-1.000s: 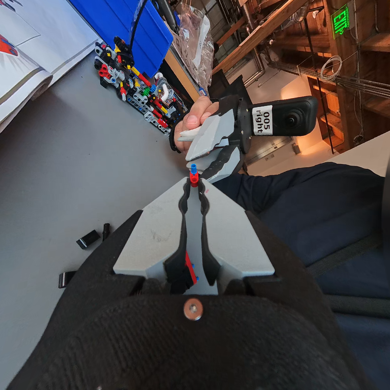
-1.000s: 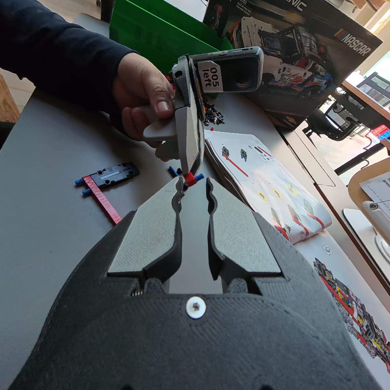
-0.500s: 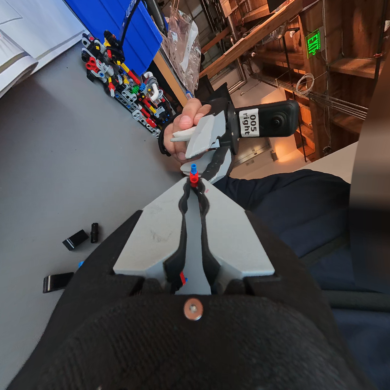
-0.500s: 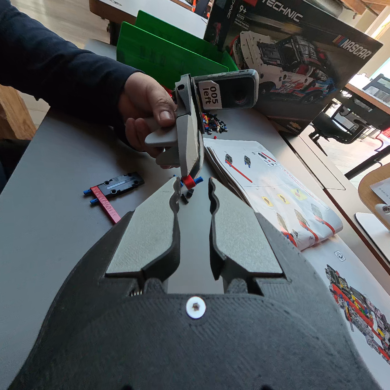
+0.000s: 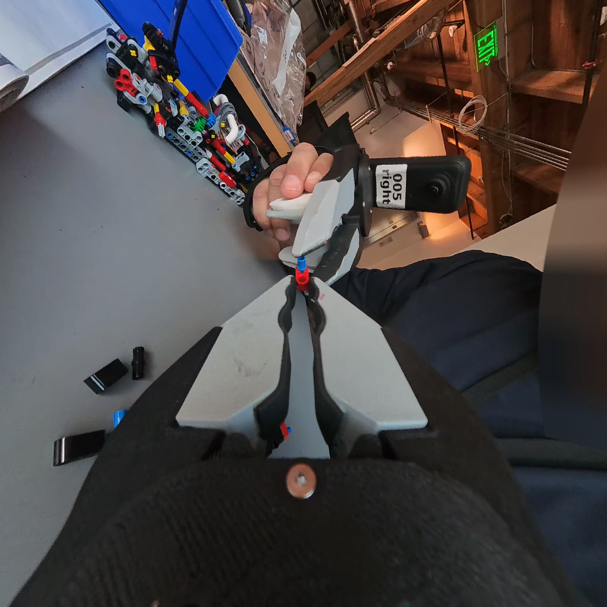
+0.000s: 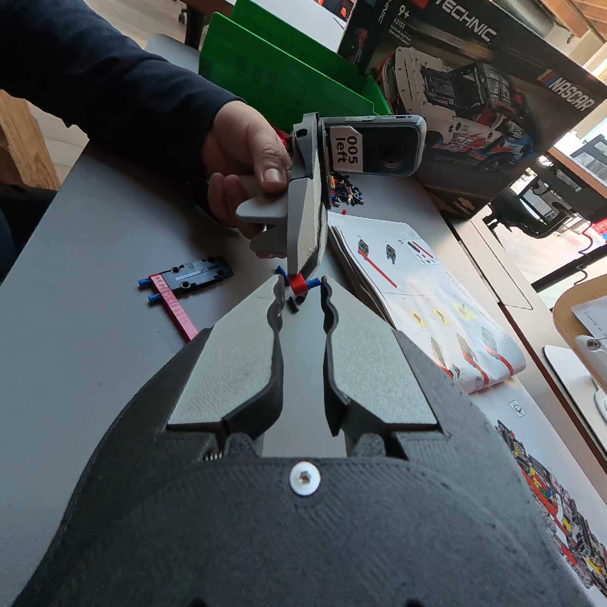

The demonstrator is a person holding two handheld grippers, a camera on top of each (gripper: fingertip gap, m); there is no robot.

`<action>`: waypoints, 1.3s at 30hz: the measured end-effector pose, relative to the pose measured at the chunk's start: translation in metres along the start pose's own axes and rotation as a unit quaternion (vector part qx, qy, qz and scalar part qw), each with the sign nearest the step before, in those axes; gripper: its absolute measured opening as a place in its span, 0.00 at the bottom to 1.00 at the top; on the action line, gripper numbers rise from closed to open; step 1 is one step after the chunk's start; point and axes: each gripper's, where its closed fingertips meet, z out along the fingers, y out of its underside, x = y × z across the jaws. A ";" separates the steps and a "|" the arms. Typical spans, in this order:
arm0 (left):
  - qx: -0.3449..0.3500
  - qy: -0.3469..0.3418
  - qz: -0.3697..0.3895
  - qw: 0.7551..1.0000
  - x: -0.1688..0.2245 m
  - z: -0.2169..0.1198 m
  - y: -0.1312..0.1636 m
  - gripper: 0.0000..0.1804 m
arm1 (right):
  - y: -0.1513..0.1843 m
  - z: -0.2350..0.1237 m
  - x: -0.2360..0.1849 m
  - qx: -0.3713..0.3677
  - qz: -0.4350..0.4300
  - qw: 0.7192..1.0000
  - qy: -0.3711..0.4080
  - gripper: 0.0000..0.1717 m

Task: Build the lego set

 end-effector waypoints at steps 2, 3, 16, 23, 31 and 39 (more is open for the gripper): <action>0.000 0.000 0.000 1.000 0.000 0.000 0.000 0.03 | 0.000 0.000 0.000 0.000 -0.001 1.000 0.002 0.11; 0.000 -0.001 0.001 1.000 0.000 0.000 0.000 0.03 | 0.000 0.000 0.001 -0.001 -0.001 1.000 0.002 0.10; 0.003 0.000 0.007 1.000 0.003 0.001 -0.001 0.03 | 0.000 -0.001 0.002 0.001 -0.002 1.000 0.006 0.09; 0.010 0.005 0.007 1.000 0.005 0.000 -0.004 0.03 | -0.002 -0.001 0.004 0.007 0.007 1.000 0.007 0.08; 0.017 0.004 0.006 1.000 0.004 0.000 -0.006 0.03 | -0.001 0.001 0.006 0.005 0.035 0.999 0.008 0.08; 0.041 0.036 -0.024 0.998 0.008 -0.002 -0.013 0.03 | -0.007 0.001 0.011 0.043 0.159 0.986 -0.035 0.08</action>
